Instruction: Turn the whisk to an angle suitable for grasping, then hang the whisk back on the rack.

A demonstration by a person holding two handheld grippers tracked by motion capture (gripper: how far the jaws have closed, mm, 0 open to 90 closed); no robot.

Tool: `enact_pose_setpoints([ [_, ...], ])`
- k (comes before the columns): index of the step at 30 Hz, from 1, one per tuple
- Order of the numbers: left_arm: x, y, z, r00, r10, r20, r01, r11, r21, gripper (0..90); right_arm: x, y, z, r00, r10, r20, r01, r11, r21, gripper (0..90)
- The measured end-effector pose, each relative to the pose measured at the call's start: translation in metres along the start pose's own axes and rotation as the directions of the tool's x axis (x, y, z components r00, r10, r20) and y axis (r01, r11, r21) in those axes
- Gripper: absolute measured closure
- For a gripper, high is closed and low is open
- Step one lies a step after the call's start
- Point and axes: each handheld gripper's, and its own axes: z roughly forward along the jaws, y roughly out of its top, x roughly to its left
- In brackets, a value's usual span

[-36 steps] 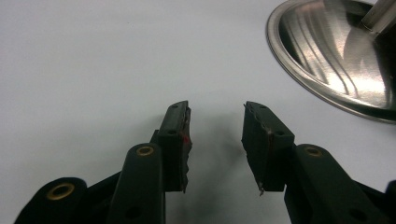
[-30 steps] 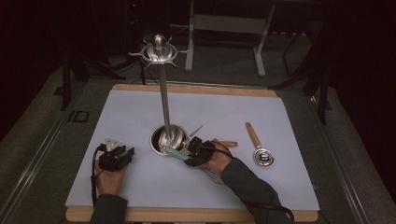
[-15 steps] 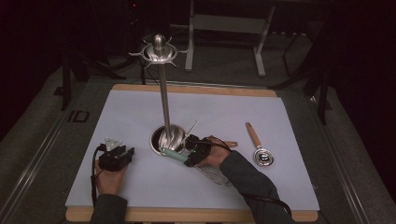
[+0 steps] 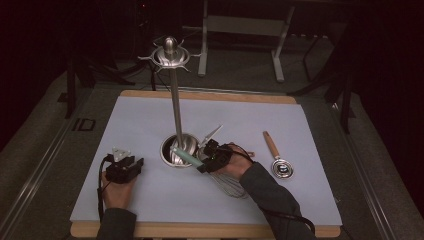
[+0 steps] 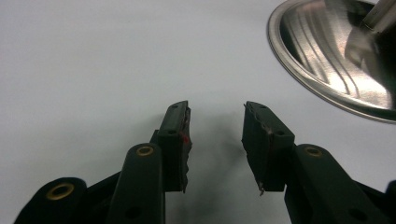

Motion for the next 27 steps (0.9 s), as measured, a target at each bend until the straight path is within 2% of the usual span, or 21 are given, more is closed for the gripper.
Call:
enact_pose_setpoints([
  [5, 0.0, 0.0, 0.0, 1.0, 0.0, 0.0, 0.0, 1.0, 0.001, 61.7, -0.003, -0.002, -0.013, 0.9986, 0.044, -0.028, -0.047, 0.995, -0.093, 69.6],
  [13, 0.0, 0.0, 0.0, 1.0, 0.001, -0.002, -0.001, 1.0, 0.0, 61.7, -0.003, -0.005, -0.031, 0.9972, 0.062, -0.041, -0.069, 0.978, -0.197, 69.6],
  [17, 0.0, 0.0, 0.0, 1.0, -0.001, -0.002, 0.001, 1.0, -0.003, 61.7, -0.003, -0.006, -0.039, 0.9977, 0.058, -0.034, -0.065, 0.968, -0.241, 69.6],
  [19, 0.0, 0.0, 0.0, 1.0, 0.002, -0.002, -0.002, 1.0, -0.001, 61.7, -0.002, -0.006, -0.04, 0.9977, 0.058, -0.034, -0.065, 0.967, -0.246, 69.6],
  [20, 0.0, 0.0, 0.0, 1.0, 0.0, -0.002, 0.0, 1.0, -0.001, 61.7, -0.002, -0.006, -0.045, 0.9983, 0.05, -0.031, -0.056, 0.963, -0.265, 69.6],
  [26, -0.001, 0.0, 0.0, 1.0, -0.002, -0.003, 0.002, 1.0, -0.003, 61.6, -0.001, -0.007, -0.054, 0.9988, 0.04, -0.028, -0.046, 0.952, -0.303, 69.7],
  [27, -0.001, 0.0, 0.0, 1.0, -0.002, -0.003, 0.002, 1.0, -0.003, 61.6, 0.0, -0.008, -0.058, 0.9988, 0.037, -0.033, -0.046, 0.947, -0.319, 69.7],
])
